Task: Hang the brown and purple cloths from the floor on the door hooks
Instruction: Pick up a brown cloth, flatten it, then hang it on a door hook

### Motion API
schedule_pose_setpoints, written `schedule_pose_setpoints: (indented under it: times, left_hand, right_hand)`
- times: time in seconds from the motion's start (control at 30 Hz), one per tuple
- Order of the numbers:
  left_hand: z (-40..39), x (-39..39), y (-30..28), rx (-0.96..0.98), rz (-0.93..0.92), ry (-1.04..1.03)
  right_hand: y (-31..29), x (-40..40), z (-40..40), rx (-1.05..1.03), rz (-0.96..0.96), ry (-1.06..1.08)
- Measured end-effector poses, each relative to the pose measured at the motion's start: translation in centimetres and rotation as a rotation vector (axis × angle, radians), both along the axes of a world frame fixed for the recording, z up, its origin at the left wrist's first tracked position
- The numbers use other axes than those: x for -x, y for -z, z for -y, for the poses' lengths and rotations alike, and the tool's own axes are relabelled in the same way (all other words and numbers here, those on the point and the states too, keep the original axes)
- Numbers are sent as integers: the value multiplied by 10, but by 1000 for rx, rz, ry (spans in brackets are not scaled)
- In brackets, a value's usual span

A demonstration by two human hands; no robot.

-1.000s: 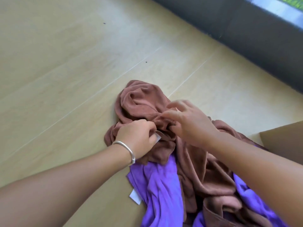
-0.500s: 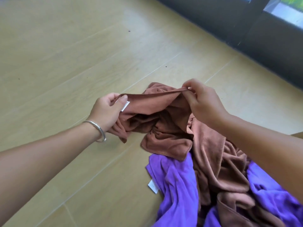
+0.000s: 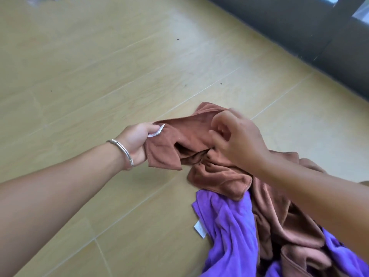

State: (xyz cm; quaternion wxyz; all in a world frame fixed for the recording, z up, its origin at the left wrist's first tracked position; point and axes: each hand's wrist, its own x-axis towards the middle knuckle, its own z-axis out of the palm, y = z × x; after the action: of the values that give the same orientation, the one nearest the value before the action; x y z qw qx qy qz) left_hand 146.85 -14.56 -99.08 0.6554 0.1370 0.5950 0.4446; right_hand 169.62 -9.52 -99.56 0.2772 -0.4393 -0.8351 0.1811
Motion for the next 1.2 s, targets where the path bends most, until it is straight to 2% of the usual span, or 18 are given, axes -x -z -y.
schedule_pose_setpoints:
  times: [0.1, 0.2, 0.27, 0.37, 0.4, 0.47, 0.57, 0.7, 0.8, 0.87, 0.93, 1.0, 1.13, 1.2]
  left_hand:
    - [-4, -8, -4, -58, 126, -120]
    - [-6, -18, -10, -163, 257, -204]
    - [-8, -23, -13, -217, 299, -217]
    - [-12, -21, -17, -263, 305, -302]
    - [-13, -18, -16, -281, 261, -321]
    - [-11, -10, -12, -312, 46, -257]
    - [2, -3, 0, -288, -339, 27]
    - [12, -3, 11, -218, -577, 296]
    - [13, -1, 17, -180, -882, 485]
    - [11, 0, 17, -156, -1070, 459]
    - [7, 1, 16, -232, -1199, 354]
    - [1, 3, 12, -337, -1146, 194]
    - [-7, 9, 0, -456, -791, -99]
    - [-7, 10, -2, -518, -798, -120]
  right_hand:
    - [14, 15, 31, 82, 131, -203]
    - [33, 29, 45, 199, 272, -202]
    - [40, 38, 47, 257, 144, -103]
    - [46, 44, 39, 458, -187, 59]
    - [48, 44, 36, 559, -267, 88]
    - [51, 41, 30, 718, -407, 148]
    - [54, 35, 24, 705, -520, 217]
    - [53, 30, 20, 664, -528, 179]
    - [47, 26, 19, 718, -467, 50]
    - [43, 24, 19, 741, -396, -63]
    - [40, 21, 20, 723, -302, -120]
    - [35, 19, 22, 774, -270, -134]
    - [25, 13, 22, 943, -193, -241]
    - [24, 12, 18, 869, -49, -313]
